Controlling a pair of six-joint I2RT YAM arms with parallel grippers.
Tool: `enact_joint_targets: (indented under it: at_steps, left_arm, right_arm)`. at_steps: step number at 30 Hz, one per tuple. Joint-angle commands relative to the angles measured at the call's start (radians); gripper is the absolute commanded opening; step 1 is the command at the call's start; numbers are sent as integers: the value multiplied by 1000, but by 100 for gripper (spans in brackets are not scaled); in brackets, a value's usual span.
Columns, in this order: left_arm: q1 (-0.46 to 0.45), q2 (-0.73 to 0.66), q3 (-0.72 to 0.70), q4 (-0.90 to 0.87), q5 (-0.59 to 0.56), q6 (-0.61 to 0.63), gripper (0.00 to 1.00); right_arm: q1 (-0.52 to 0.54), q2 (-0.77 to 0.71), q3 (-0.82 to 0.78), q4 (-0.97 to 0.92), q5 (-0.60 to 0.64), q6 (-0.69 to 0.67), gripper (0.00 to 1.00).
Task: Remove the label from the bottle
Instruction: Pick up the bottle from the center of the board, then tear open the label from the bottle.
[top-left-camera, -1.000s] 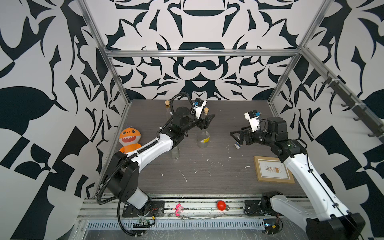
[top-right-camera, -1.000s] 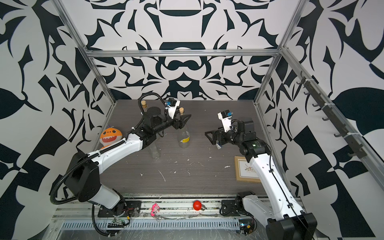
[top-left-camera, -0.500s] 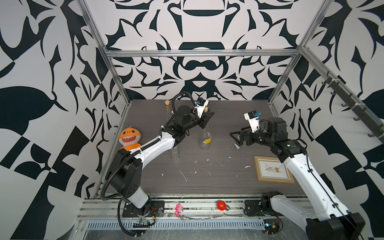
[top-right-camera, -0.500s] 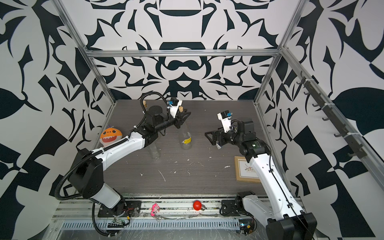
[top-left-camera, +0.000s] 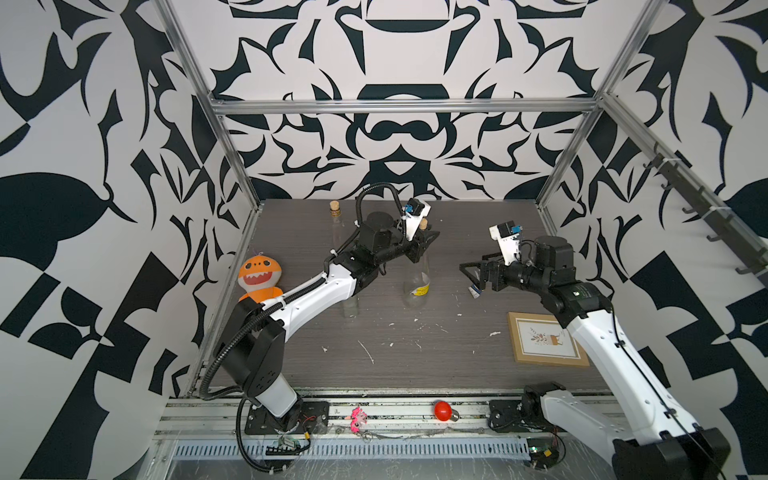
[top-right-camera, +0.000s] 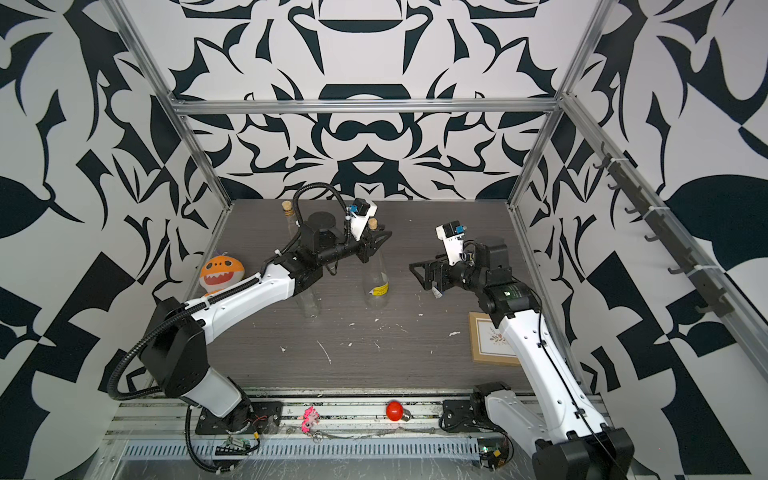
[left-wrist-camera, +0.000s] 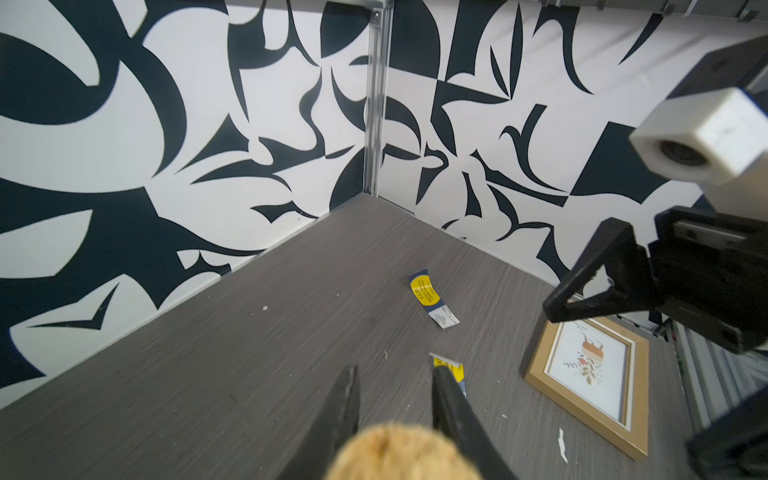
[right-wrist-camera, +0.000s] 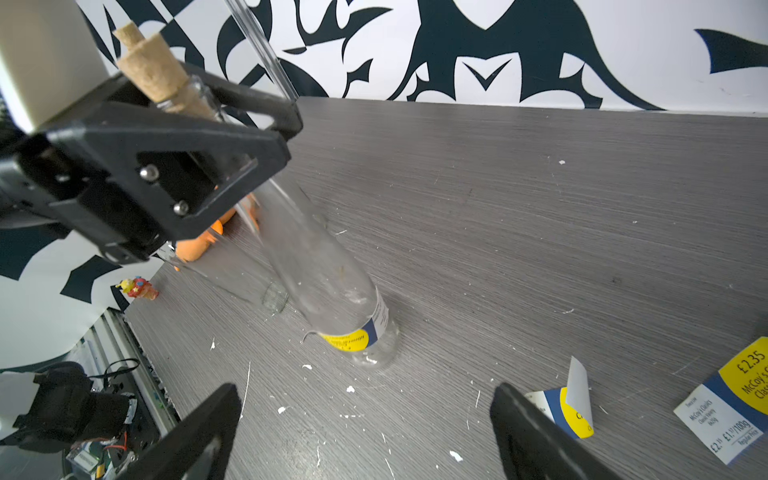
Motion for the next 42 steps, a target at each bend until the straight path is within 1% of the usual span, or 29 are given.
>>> enact_joint_targets:
  at_steps: [1, 6, 10, 14, 18, 23, 27, 31, 33, 36, 39, 42]
  left_arm:
    - [-18, -87, 33, -31, -53, -20, 0]
    - [-44, -152, 29, -102, -151, -78, 0]
    - [-91, -210, 4, -151, -245, -94, 0]
    - [-114, -272, -10, -199, -314, -114, 0]
    - [-131, -312, -3, -271, -405, -133, 0]
    - [-168, -313, -7, -281, -537, -143, 0]
    - [-225, -307, -24, -228, -659, -113, 0]
    - [-303, -269, -35, -158, -857, -64, 0]
    - [-329, -245, -24, -141, -930, -54, 0]
    - [-363, -206, 16, -143, -1046, -41, 0]
    - [-384, -184, 40, -150, -1107, -31, 0]
    - [-389, -174, 48, -162, -1130, -46, 0]
  right_arm:
    - [15, -37, -17, 47, 30, 39, 97]
    - [91, -107, -64, 30, 107, 32, 98]
    - [118, -133, -91, 7, 116, 34, 98]
    - [155, -150, -113, 2, 151, 53, 98]
    - [237, -171, -152, 18, 222, 90, 98]
    - [358, -178, -198, 43, 350, 140, 98]
    - [422, -172, -233, 107, 378, 207, 97]
    - [487, -158, -272, 195, 390, 271, 95]
    - [521, -136, -291, 247, 400, 298, 92]
    - [593, -92, -297, 301, 457, 321, 87]
    - [651, -55, -297, 348, 508, 335, 83]
    - [683, -23, -306, 402, 535, 360, 79]
